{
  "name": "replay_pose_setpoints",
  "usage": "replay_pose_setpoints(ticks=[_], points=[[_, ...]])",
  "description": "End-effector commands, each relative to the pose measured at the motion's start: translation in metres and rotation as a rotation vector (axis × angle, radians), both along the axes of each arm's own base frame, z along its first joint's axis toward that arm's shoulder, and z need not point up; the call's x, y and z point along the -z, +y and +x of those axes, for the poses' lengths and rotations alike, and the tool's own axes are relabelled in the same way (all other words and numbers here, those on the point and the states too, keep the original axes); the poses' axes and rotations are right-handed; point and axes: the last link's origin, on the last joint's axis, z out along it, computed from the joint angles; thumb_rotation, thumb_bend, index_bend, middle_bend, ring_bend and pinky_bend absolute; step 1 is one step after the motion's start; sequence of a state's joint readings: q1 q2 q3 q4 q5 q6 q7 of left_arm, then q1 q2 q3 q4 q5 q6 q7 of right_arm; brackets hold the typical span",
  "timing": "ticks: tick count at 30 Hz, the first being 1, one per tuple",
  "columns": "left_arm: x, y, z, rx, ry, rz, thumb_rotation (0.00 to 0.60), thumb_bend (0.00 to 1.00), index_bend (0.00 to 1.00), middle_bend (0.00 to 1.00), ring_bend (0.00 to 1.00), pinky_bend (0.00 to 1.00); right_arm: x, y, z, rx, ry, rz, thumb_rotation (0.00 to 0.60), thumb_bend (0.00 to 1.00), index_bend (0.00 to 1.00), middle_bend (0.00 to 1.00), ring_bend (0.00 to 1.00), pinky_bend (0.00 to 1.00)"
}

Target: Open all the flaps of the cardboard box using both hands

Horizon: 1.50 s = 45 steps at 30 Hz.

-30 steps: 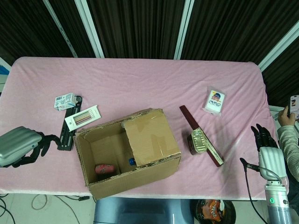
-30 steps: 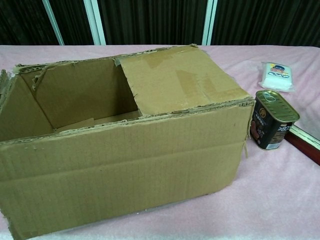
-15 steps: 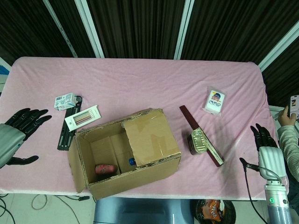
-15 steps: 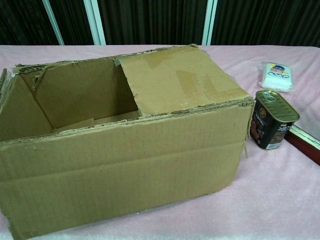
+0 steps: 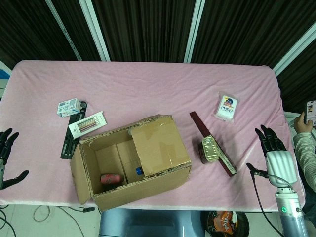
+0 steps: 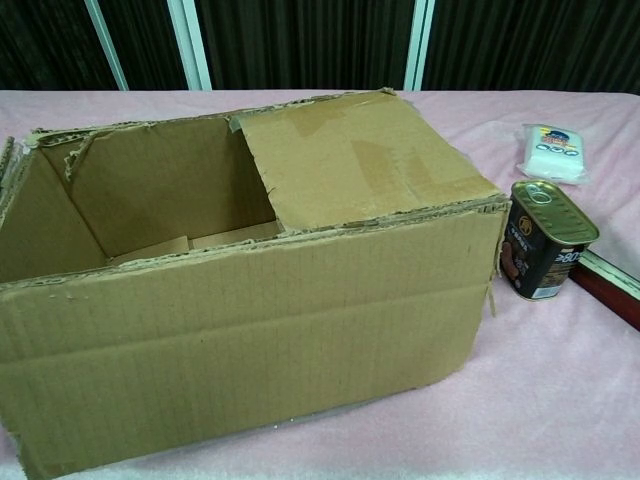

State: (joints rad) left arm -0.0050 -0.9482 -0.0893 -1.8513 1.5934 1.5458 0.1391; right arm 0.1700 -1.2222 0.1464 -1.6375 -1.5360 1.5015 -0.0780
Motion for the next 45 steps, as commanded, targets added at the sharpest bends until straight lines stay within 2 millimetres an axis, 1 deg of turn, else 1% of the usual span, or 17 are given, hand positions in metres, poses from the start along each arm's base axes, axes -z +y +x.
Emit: replay_pose_setpoints(ticks=[1,3,6,8,9,11,13,14,15,17,19,25,28,29,35,41,45], points=[[0.003,-0.003,-0.009,-0.028,-0.021,0.008,0.600,0.09,0.00,0.00,0.00,0.03,-0.007,-0.020,0.023,-0.093,0.010,0.010,0.600,0.18,0.00,0.00,0.00,0.21],[0.003,-0.001,-0.010,-0.027,-0.028,0.011,0.600,0.09,0.00,0.00,0.00,0.03,-0.011,-0.031,0.037,-0.146,0.021,0.022,0.600,0.19,0.00,0.00,0.00,0.21],[0.004,0.000,-0.013,-0.037,-0.041,0.005,0.600,0.09,0.00,0.00,0.00,0.03,-0.019,-0.052,0.071,-0.264,0.043,0.036,0.600,0.24,0.02,0.01,0.00,0.22],[0.004,0.000,-0.014,-0.040,-0.045,0.003,0.600,0.09,0.00,0.00,0.00,0.03,-0.022,-0.063,0.090,-0.321,0.054,0.050,0.600,0.32,0.11,0.06,0.02,0.23],[0.004,0.001,-0.015,-0.040,-0.049,0.003,0.600,0.09,0.00,0.00,0.00,0.03,-0.023,-0.071,0.104,-0.358,0.062,0.066,0.600,0.35,0.15,0.08,0.03,0.23],[0.004,0.002,-0.015,-0.040,-0.055,0.003,0.600,0.09,0.00,0.00,0.00,0.03,-0.023,-0.081,0.127,-0.415,0.075,0.099,0.600,0.46,0.25,0.12,0.06,0.24],[0.003,0.003,-0.016,-0.040,-0.059,0.003,0.600,0.09,0.00,0.00,0.00,0.03,-0.023,-0.088,0.144,-0.458,0.096,0.123,0.600,0.57,0.32,0.17,0.10,0.26],[0.003,0.003,-0.017,-0.042,-0.062,0.003,0.600,0.09,0.00,0.00,0.00,0.03,-0.021,-0.092,0.158,-0.499,0.113,0.138,0.600,0.61,0.35,0.20,0.12,0.27],[0.003,0.003,-0.017,-0.043,-0.066,0.002,0.600,0.09,0.00,0.00,0.00,0.03,-0.020,-0.095,0.167,-0.525,0.124,0.147,0.600,0.65,0.37,0.23,0.14,0.27],[0.003,0.004,-0.018,-0.048,-0.073,-0.004,0.600,0.09,0.00,0.00,0.00,0.03,-0.015,-0.099,0.185,-0.576,0.145,0.172,0.600,0.71,0.39,0.28,0.18,0.27],[0.004,0.004,-0.020,-0.054,-0.077,-0.009,0.600,0.09,0.00,0.00,0.00,0.03,-0.009,-0.102,0.199,-0.607,0.151,0.208,0.600,0.74,0.40,0.28,0.18,0.27],[0.003,0.007,-0.023,-0.063,-0.092,-0.016,0.600,0.09,0.00,0.00,0.00,0.03,0.025,-0.100,0.243,-0.696,0.166,0.374,0.600,0.75,0.40,0.28,0.18,0.27],[0.004,0.007,-0.024,-0.066,-0.095,-0.021,0.600,0.09,0.00,0.00,0.00,0.03,0.041,-0.096,0.256,-0.736,0.183,0.426,0.600,0.75,0.40,0.28,0.18,0.27],[0.004,0.007,-0.025,-0.068,-0.096,-0.025,0.600,0.09,0.00,0.00,0.00,0.03,0.050,-0.093,0.262,-0.758,0.203,0.457,0.600,0.75,0.40,0.28,0.18,0.27],[0.005,0.007,-0.027,-0.079,-0.106,-0.032,0.600,0.09,0.00,0.00,0.00,0.03,0.085,-0.087,0.281,-0.842,0.326,0.532,0.600,0.75,0.40,0.29,0.18,0.27],[0.004,0.008,-0.029,-0.088,-0.112,-0.038,0.600,0.09,0.00,0.00,0.00,0.03,0.109,-0.085,0.292,-0.905,0.450,0.570,0.600,0.76,0.42,0.30,0.18,0.27],[0.004,0.009,-0.030,-0.092,-0.117,-0.039,0.600,0.09,0.00,0.00,0.00,0.03,0.118,-0.085,0.295,-0.937,0.522,0.575,0.600,0.77,0.44,0.31,0.18,0.28]])
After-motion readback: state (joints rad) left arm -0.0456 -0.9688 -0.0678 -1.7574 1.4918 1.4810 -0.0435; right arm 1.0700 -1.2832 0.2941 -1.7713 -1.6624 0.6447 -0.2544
